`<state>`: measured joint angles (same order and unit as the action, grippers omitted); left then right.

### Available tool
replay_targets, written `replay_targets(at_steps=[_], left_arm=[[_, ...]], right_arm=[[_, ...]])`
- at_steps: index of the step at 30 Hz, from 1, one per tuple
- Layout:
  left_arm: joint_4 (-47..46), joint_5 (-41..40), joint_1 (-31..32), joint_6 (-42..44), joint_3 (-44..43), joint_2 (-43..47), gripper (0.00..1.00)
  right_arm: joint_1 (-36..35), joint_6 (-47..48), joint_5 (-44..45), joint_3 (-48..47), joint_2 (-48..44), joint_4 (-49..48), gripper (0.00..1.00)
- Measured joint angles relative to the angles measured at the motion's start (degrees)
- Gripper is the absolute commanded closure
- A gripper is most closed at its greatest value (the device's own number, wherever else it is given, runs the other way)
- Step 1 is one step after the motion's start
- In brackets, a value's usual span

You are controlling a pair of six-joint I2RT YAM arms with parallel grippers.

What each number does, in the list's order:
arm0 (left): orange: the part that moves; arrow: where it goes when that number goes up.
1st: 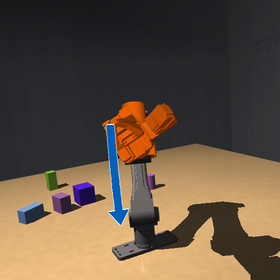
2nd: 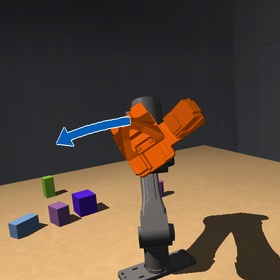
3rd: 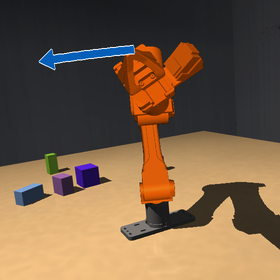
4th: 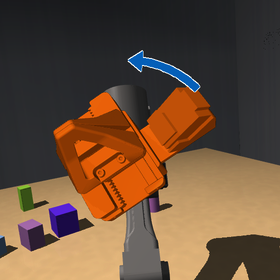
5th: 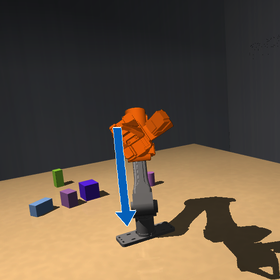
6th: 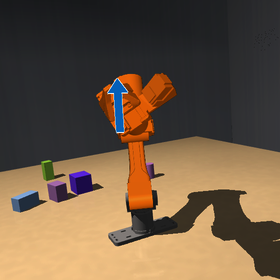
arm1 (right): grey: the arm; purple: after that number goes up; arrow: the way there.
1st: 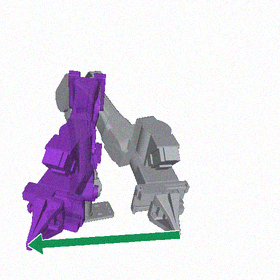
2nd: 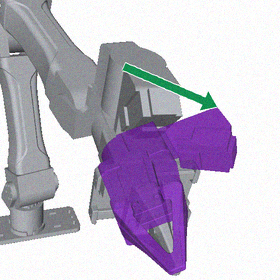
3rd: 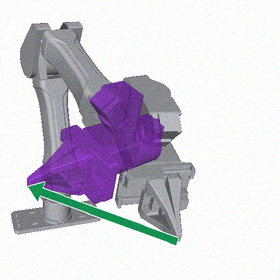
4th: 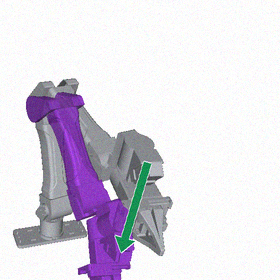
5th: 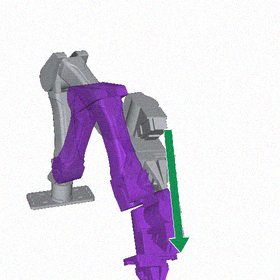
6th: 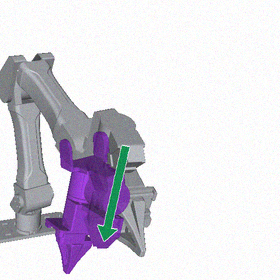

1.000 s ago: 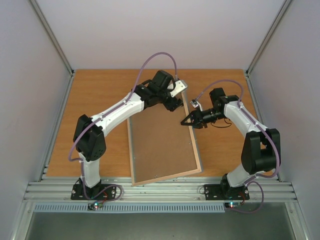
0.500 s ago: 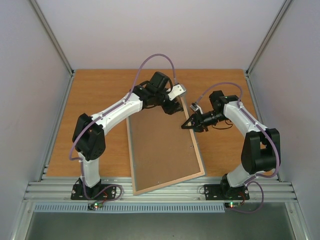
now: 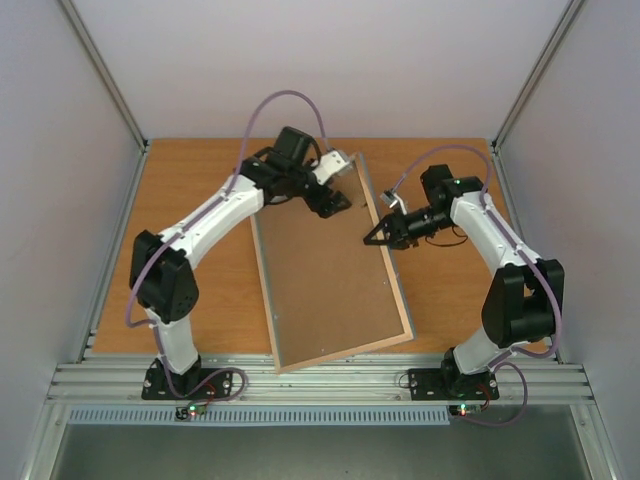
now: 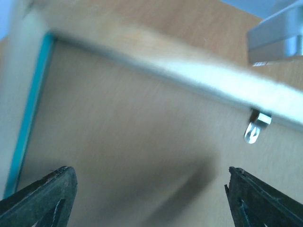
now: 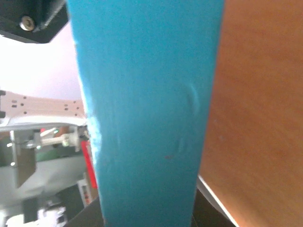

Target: Put the photo into the frame

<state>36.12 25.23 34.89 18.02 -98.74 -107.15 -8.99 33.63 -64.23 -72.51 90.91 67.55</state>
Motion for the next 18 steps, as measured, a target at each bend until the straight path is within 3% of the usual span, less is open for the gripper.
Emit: replay_targets(at_steps=[6,18], left_arm=[[1.55,-1.57,-6.75,-1.33,2.97,9.66,0.01],[0.79,1.14,-27.8,-15.41,13.42,26.25,0.01]], right_arm=[[0.7,5.27,5.95,-11.41,-0.02,5.7,0.99],[0.5,13.79,23.43,-40.19,0.02,19.52,0.99]])
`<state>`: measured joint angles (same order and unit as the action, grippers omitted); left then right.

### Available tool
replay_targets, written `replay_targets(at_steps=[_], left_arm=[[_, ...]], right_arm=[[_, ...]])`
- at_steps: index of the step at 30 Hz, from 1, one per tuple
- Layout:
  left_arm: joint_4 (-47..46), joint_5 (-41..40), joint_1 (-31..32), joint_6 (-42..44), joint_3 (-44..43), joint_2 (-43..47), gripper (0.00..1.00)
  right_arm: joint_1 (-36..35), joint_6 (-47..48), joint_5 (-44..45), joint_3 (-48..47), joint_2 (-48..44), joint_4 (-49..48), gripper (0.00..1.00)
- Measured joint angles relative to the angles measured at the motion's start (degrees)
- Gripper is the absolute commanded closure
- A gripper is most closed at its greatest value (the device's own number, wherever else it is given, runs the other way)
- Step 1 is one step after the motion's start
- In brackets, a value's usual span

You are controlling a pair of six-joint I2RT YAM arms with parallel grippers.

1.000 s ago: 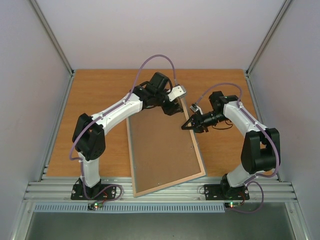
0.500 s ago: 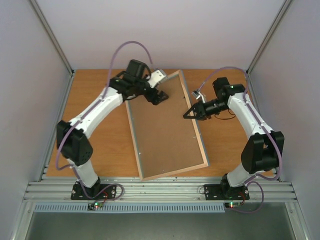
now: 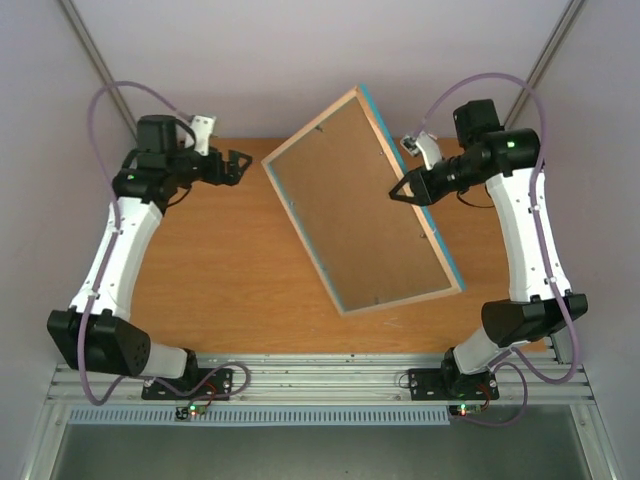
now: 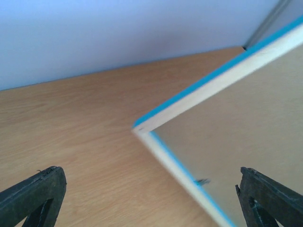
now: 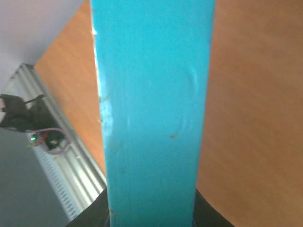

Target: Put the photo into the frame

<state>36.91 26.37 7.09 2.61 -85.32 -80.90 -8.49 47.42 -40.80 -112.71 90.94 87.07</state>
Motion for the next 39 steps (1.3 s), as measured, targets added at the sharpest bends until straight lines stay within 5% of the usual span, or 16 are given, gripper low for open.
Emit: replay_targets(at_steps=[8,16,22,32,39], left_arm=[[-0.28,2.01,-10.43,-5.92,1.31,2.62,0.01],[-0.72,3.69,-16.35,-9.38,2.36,4.42,0.01],[-0.96,4.42,-18.03,-10.34,3.39,7.1,0.01],[-1.11,4.72,-18.6,-10.56,3.82,8.57,0.01],[-1.2,4.72,-18.64,-10.54,5.05,8.59,0.01]], right_arm=[[-5.55,5.95,13.68,-13.75,2.47,1.25,0.99],[-18.58,14.86,30.93,-12.63,2.8,-2.25,0.99],[-28.7,19.78,44.24,2.25,1.03,-12.57,0.99],[-44.81,28.57,59.56,35.45,-8.28,-45.66,0.98],[-47.67,30.99,64.28,48.54,-8.13,-64.02,0.7]])
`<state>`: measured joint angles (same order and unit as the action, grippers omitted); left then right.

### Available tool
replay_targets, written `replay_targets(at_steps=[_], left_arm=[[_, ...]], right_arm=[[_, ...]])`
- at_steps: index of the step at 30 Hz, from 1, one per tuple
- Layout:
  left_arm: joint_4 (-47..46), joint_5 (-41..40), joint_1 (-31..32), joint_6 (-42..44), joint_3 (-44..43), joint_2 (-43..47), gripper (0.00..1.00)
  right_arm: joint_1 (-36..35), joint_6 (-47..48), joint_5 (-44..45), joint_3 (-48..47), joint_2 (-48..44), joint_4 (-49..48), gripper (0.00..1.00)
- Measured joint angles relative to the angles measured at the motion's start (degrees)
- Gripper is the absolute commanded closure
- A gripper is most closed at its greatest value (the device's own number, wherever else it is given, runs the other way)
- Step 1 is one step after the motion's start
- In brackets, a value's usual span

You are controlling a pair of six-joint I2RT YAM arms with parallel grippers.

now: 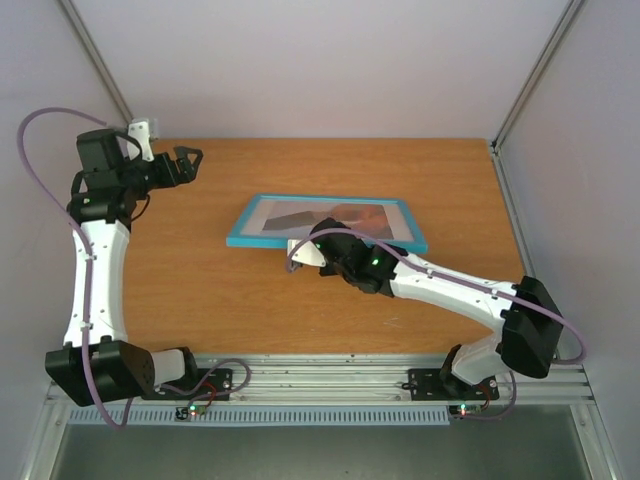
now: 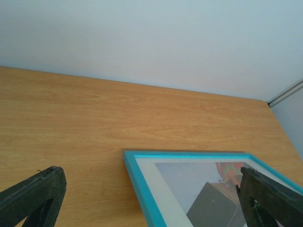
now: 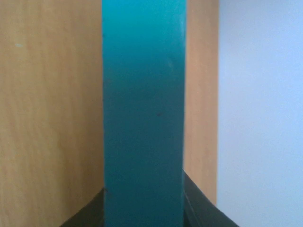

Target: Put the photo into the frame

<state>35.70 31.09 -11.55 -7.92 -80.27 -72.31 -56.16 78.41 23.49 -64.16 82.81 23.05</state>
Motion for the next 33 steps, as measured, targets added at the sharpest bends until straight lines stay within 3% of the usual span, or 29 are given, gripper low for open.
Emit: replay_targets(at_steps=[4,7,14,18,24,33], left_arm=[[0.07,-0.02,0.0,0.02,0.9,-0.02,0.01],[0.04,-0.02,0.0,0.02,0.9,-0.02,0.01],[0.0,-0.02,0.0,0.04,1.07,-0.04,0.01],[0.04,-0.07,0.0,0.33,1.73,-0.04,0.0],[0.02,-0.09,0.0,0.57,1.75,-0.31,0.01],[1.6,-2.8,0.0,1.27,1.44,-1.03,0.01]], right_arm=[[-0.79,0.22,-0.26,5.79,2.05,-6.16,0.58],[-1.49,0.33,-0.61,9.7,4.31,-9.11,0.56],[-4.07,1.44,-0.55,16.9,5.77,-19.47,0.36],[-4.83,0.55,-1.22,18.14,7.45,-20.63,0.2],[-4.94,-4.15,-5.88,14.97,9.09,-11.93,0.02],[-3.3,-15.28,-22.88,1.53,7.98,10.36,0.01]])
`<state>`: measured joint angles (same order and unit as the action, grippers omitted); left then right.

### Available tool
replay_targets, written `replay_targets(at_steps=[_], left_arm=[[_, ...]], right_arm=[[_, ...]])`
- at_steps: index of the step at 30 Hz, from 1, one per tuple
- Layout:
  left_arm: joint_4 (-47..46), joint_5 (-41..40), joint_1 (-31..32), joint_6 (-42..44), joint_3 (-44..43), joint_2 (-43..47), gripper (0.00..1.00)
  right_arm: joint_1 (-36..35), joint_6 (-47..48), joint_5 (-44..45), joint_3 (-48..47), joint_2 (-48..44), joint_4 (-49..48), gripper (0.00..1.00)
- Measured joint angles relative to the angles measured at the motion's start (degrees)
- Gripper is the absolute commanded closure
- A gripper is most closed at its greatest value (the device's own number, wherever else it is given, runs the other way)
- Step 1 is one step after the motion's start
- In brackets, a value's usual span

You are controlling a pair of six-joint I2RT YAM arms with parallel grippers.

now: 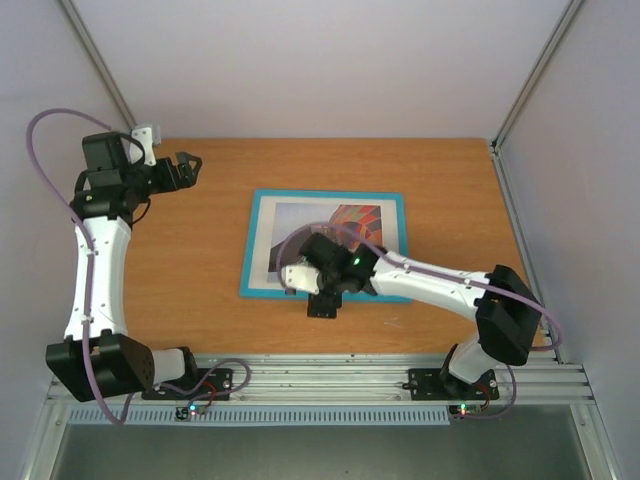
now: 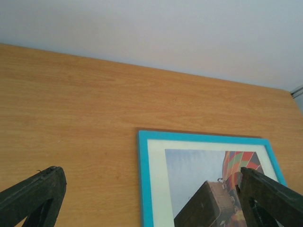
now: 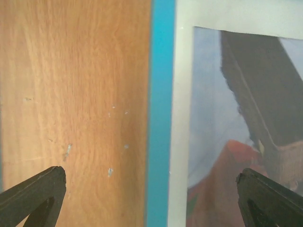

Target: Put the photo into the frame

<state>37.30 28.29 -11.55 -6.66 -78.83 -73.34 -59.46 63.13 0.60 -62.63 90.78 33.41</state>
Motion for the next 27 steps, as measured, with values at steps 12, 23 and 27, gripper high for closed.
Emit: replay_targets(at_steps=[12,23,27], left_arm=[[9.27,-4.22,0.0,8.44,2.69,1.09,0.0],[11.74,-2.62,0.17,13.75,5.6,2.08,0.01],[11.85,-2.27,1.29,14.71,5.6,1.68,0.01]], right_arm=[[28.37,-9.14,-20.5,-10.29,-8.02,15.19,0.01],[44.94,-9.2,-29.83,-7.17,-14.16,22.12,0.01],[46.05,-8.81,-31.78,-7.15,-14.38,24.04,0.02]])
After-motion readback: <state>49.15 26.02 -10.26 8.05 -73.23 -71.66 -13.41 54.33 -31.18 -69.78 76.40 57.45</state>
